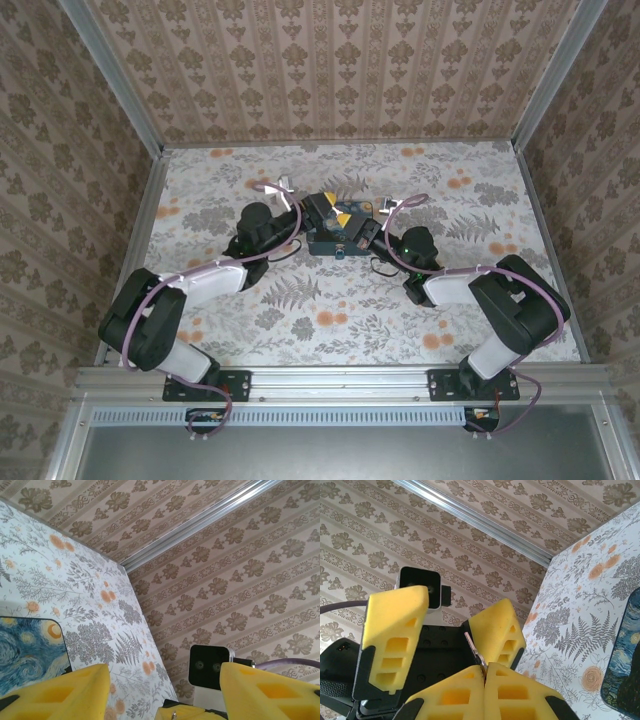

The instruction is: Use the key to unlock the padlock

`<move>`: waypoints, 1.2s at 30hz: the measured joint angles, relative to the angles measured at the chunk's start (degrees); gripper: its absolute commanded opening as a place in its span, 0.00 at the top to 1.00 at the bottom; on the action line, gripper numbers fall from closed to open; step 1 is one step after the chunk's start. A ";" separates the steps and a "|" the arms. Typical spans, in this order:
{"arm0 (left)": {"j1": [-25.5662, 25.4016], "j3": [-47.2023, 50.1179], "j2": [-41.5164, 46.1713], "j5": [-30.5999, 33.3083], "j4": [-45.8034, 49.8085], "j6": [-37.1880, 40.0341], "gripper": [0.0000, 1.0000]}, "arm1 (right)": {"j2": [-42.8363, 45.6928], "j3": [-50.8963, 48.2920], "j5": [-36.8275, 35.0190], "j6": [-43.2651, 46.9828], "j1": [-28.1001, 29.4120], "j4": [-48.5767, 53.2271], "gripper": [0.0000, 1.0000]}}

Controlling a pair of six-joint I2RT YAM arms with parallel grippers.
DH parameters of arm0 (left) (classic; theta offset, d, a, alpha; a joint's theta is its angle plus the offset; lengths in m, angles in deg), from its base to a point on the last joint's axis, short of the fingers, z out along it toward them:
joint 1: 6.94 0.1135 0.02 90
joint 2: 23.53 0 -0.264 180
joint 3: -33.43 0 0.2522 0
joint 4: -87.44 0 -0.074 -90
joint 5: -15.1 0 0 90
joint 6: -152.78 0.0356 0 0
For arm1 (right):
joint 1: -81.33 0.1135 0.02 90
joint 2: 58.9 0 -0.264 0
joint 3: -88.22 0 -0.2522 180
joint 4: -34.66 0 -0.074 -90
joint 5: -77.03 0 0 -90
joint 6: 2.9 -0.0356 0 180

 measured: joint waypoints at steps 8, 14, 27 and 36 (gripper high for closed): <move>0.00 -0.50 -1.25 -0.98 0.55 -0.04 0.49 | 0.00 0.00 0.26 -0.07 0.00 0.00 1.00; -0.02 -1.05 -1.40 -1.38 0.52 -0.13 0.50 | 0.00 0.00 0.70 -0.22 0.00 0.00 1.00; 2.10 0.39 0.74 -1.16 1.36 -0.24 0.45 | 7.82 -1.20 5.42 9.88 0.00 9.20 1.00; 4.50 2.45 8.41 -1.01 4.48 -0.20 0.43 | 21.90 -2.89 7.13 24.02 0.00 24.30 1.00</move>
